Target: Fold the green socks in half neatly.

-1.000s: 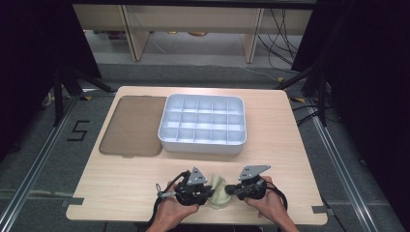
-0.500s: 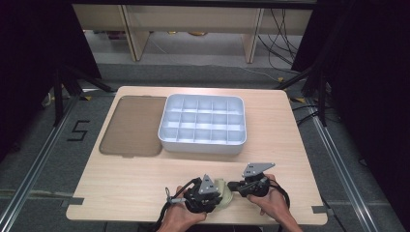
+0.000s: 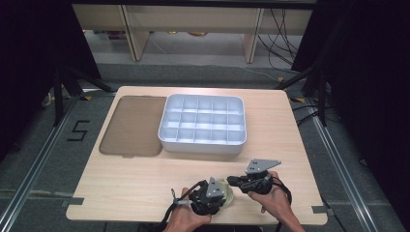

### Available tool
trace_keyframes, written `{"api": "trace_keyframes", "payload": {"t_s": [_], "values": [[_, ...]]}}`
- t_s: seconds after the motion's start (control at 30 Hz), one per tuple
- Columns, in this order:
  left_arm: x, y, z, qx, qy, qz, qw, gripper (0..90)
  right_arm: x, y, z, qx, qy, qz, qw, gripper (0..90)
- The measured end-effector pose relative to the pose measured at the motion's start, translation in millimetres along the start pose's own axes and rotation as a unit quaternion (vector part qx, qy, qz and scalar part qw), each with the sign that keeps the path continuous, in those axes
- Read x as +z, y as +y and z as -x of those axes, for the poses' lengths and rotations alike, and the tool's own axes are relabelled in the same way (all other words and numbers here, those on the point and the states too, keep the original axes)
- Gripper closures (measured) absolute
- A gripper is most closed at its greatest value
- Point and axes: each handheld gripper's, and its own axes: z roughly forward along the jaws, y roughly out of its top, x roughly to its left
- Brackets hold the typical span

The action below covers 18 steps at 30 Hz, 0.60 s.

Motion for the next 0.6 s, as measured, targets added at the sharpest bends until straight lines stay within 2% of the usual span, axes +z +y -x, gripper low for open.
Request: {"api": "trace_keyframes", "payload": {"t_s": [0.07,0.1,0.17,0.37,0.4,0.43,0.5,0.57,0.6], "values": [[0.0,-0.1,0.3,-0.001,0.002,0.0,1.0,81.3,3.5,1.7,-4.4,0.0,0.008,0.003,1.0,86.8],[0.5,-0.4,1.7,-0.012,0.001,0.0,0.9999,81.3,3.5,2.7,-6.7,0.008,0.013,-0.004,0.9999,86.8],[1.3,-0.6,1.5,-0.013,0.0,0.003,0.9999,81.2,6.4,4.7,-7.4,-0.007,0.013,-0.004,0.9999,86.8],[1.7,-0.7,2.0,-0.013,0.002,0.004,0.9999,80.7,13.2,5.3,-8.7,-0.012,0.022,-0.004,0.9997,86.8],[1.0,-0.1,0.6,0.001,0.002,0.001,1.0,80.7,13.2,5.3,-8.7,-0.012,0.022,-0.004,0.9997,86.8],[1.1,-0.2,0.9,-0.002,0.001,0.002,1.0,80.6,13.4,4.4,-9.4,-0.004,0.02,-0.014,0.9997,86.8],[1.9,-0.9,1.8,-0.014,-0.001,0.005,0.9999,80.2,16.0,2.4,-7.9,-0.011,0.014,-0.016,0.9997,86.8],[0.7,-0.8,0.8,-0.006,-0.001,0.004,1.0,79.5,18.6,-1.0,-5.6,-0.008,0.007,-0.031,0.9995,86.8],[0.8,-0.9,0.3,-0.005,0.0,0.005,1.0,78.8,20.9,-5.3,-3.3,0.0,0.005,-0.04,0.9992,86.9]]}}
